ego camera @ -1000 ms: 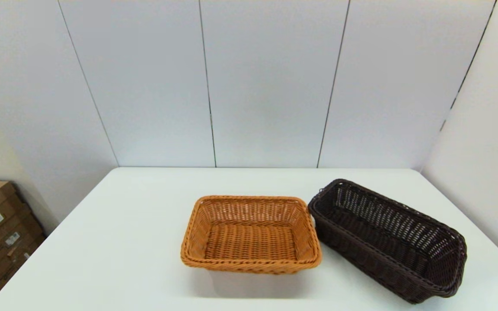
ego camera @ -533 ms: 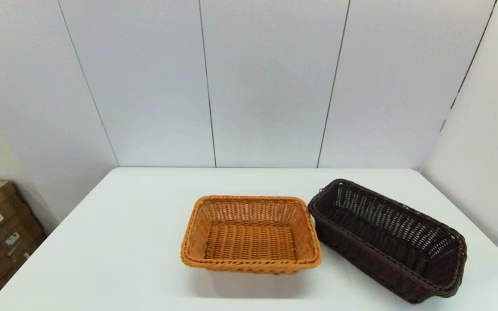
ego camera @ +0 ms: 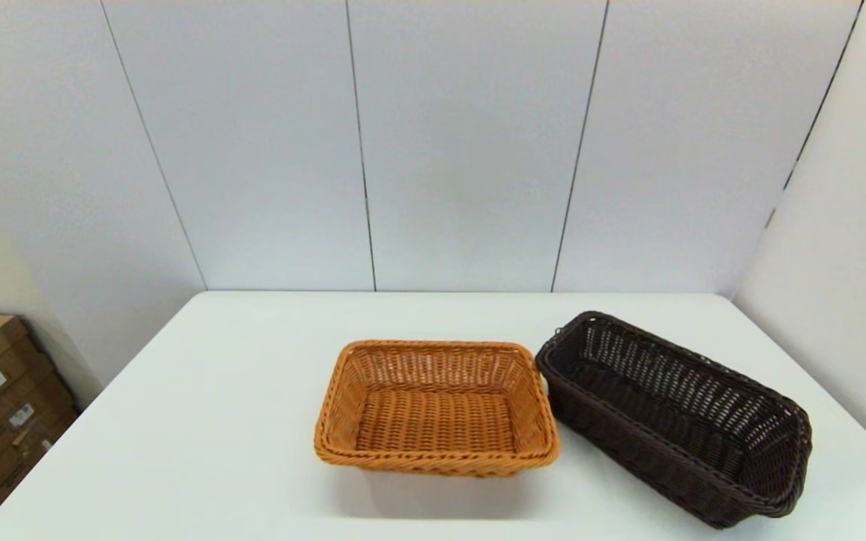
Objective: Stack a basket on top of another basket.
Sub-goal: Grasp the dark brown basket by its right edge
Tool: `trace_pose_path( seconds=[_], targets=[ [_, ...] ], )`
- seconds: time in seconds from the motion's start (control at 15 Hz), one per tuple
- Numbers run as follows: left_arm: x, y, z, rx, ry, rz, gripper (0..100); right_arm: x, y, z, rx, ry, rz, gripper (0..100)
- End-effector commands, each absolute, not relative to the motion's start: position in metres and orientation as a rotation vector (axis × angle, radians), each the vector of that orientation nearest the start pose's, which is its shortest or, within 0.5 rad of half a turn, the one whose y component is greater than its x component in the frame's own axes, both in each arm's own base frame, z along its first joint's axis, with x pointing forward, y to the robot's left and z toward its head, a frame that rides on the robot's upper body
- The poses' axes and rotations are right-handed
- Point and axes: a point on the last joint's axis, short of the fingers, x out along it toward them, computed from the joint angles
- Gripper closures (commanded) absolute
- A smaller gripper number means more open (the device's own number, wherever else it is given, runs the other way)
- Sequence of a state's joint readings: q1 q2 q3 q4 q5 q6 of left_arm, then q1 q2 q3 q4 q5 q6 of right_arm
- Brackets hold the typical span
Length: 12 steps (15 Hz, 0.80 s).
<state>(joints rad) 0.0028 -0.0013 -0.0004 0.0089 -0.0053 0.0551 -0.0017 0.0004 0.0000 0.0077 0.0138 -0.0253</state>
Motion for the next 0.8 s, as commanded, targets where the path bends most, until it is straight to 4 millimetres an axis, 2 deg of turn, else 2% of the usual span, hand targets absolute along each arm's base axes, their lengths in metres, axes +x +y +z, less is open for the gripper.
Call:
trace_pose_path(
  seconds=[0.07, 0.8],
  targets=[
    [-0.0225, -0.0002, 0.0733, 0.055, 0.014, -0.003, 0, -0.0227, 0.0003, 0.0747, -0.026, 0.009, 0.012, 0],
    [-0.0225, -0.0002, 0.0733, 0.055, 0.014, -0.003, 0, -0.0227, 0.0006, 0.0747, -0.044, 0.009, 0.022, 0]
  ],
)
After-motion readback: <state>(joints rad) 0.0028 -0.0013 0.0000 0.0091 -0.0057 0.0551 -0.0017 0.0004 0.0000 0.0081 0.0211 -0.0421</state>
